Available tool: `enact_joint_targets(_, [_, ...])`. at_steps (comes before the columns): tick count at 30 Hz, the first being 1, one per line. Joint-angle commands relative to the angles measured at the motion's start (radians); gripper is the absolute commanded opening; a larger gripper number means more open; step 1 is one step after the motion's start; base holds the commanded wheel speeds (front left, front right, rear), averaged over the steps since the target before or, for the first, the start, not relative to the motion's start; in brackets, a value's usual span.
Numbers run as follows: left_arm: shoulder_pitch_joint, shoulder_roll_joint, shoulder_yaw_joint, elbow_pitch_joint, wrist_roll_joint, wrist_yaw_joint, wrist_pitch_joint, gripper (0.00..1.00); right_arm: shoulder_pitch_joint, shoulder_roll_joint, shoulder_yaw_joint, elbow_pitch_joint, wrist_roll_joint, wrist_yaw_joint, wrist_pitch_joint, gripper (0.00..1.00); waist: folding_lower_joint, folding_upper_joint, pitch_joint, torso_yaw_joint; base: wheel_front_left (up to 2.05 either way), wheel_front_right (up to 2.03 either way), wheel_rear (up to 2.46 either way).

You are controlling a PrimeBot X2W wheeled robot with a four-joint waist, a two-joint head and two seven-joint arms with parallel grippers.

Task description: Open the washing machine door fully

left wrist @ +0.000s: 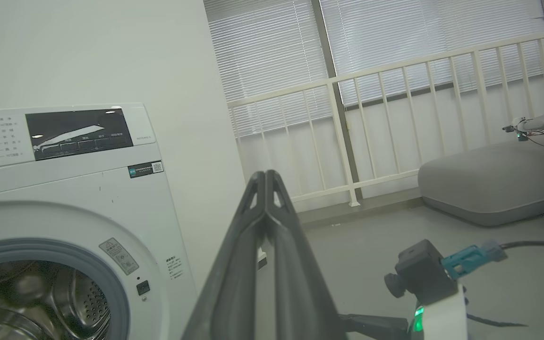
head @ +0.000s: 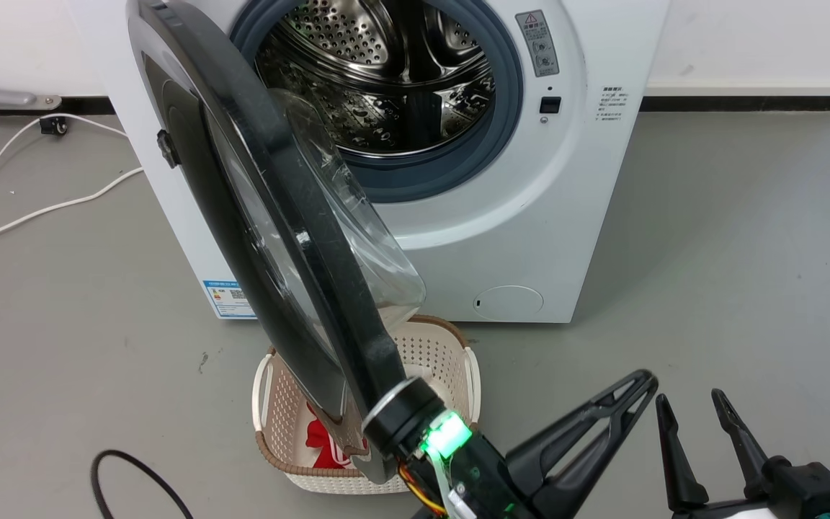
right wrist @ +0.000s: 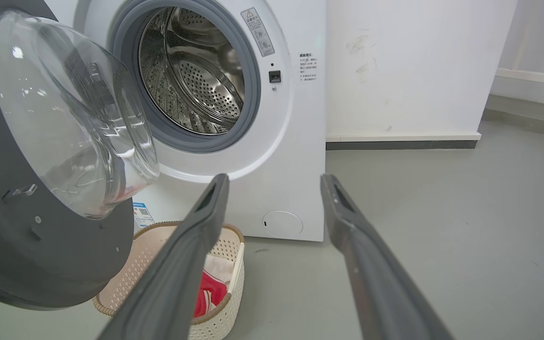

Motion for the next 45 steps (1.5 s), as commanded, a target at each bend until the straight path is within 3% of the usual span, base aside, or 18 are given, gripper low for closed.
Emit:
enact_joint_targets(1, [0.015, 0.008, -0.007, 0.015, 0.000, -0.004, -0.002, 0.00, -0.014, 0.002, 0.002, 0.002, -0.003, -0.001, -0.002, 1.00, 0.0000, -0.0001, 0.002, 0.001, 0.00, 0.00, 0.00])
enact_joint_targets(10, [0.083, 0.051, 0.004, 0.144, -0.029, 0.022, -0.003, 0.00, -0.031, 0.002, 0.015, 0.010, 0.008, -0.001, -0.002, 1.00, 0.0000, -0.0001, 0.026, -0.004, 0.00, 0.00, 0.00])
enact_joint_targets(19, [0.106, 0.060, 0.150, 0.230, -0.075, 0.073, -0.003, 0.00, -0.061, 0.002, 0.016, 0.022, 0.006, -0.001, -0.002, 1.00, 0.0000, -0.0001, 0.066, -0.024, 0.00, 0.00, 0.00])
enact_joint_targets(28, [0.095, 0.062, 0.299, 0.276, -0.090, 0.082, -0.002, 0.00, -0.060, 0.002, 0.018, 0.033, 0.019, -0.001, -0.002, 1.00, 0.0000, -0.0001, 0.072, -0.027, 0.00, 0.00, 0.00])
enact_joint_targets(45, [0.192, 0.059, 0.420, 0.239, -0.066, 0.089, 0.001, 0.00, -0.028, 0.002, 0.033, 0.050, 0.047, -0.001, -0.002, 1.00, 0.0000, -0.0001, 0.054, 0.133, 0.00, 0.00, 0.00])
